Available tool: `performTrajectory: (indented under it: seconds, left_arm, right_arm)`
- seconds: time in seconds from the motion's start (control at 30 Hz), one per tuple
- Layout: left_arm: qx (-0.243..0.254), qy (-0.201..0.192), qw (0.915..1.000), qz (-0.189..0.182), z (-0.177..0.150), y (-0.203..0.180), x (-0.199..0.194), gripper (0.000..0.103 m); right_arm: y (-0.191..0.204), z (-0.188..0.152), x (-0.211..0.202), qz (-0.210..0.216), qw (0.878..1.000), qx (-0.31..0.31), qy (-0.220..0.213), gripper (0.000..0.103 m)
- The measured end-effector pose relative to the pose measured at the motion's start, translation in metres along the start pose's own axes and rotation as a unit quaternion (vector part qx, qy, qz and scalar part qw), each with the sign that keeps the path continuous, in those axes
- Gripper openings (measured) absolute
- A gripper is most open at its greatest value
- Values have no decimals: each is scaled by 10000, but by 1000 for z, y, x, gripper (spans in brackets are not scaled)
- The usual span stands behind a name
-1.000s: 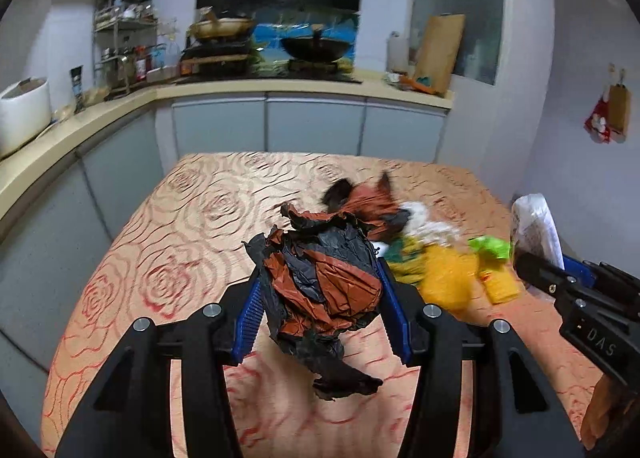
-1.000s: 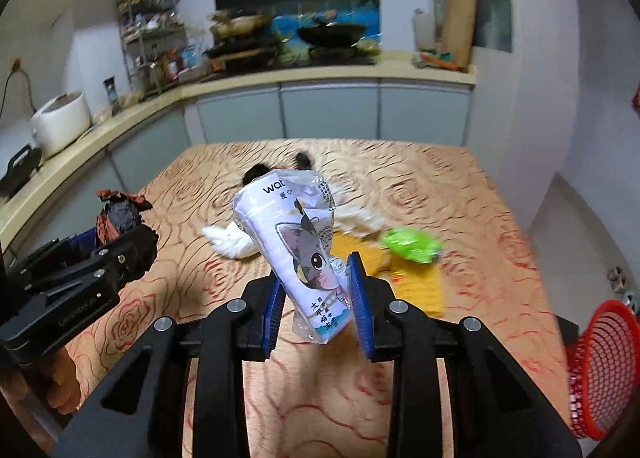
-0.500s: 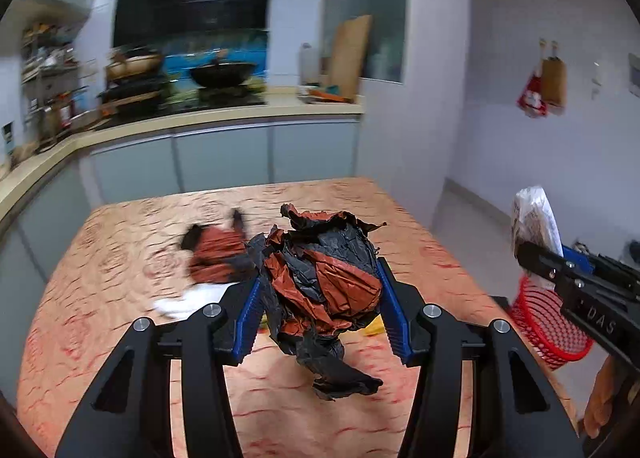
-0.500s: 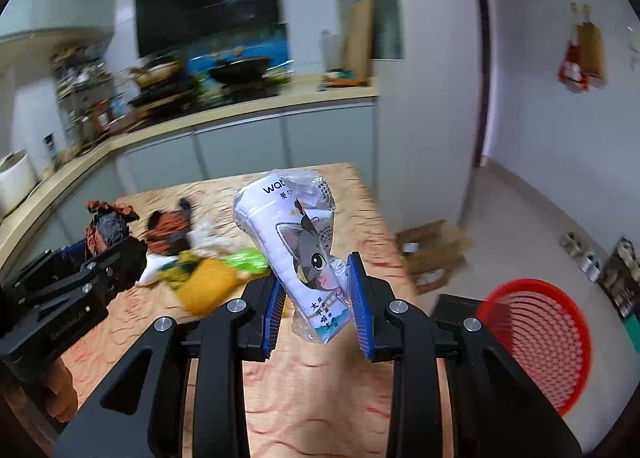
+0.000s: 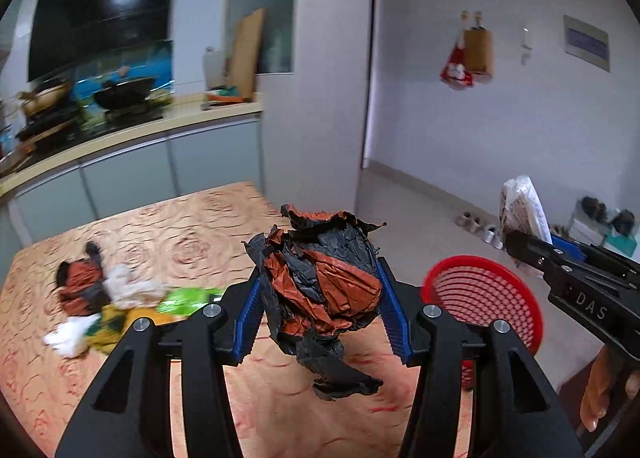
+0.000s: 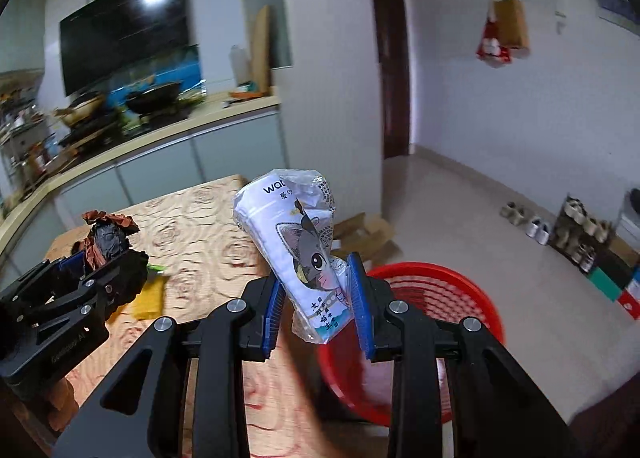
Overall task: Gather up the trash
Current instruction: 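Carry both bags in the grippers over the red wastebasket, then open the left gripper over the basket while the right gripper releases the cat-print bag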
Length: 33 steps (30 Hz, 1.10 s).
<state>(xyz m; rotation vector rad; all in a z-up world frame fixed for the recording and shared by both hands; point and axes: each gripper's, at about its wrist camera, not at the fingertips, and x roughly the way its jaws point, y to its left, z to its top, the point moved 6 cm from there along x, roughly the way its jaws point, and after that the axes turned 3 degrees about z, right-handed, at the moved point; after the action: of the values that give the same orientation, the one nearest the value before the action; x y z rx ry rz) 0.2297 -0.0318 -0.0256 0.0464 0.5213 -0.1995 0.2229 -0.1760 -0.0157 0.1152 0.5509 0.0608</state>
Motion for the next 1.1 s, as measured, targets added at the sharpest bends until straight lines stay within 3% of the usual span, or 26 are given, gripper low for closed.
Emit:
performTrajectory:
  seconds: [0.37,0.6,1.1]
  left_arm:
    - [348,233,9972,-613,-1,-72,33,50]
    - [682,507,9905,-1079,-9,-115,60,50]
    - [1079,1024,9767,-1548,-34,-150,102,56]
  right_arm:
    - [-72,-18,-5,-521,9978,396,67,30]
    - [-102,-29,7,-748,9951,568,310,30]
    - [-131,-63,50,-898,9879,760,1015,32]
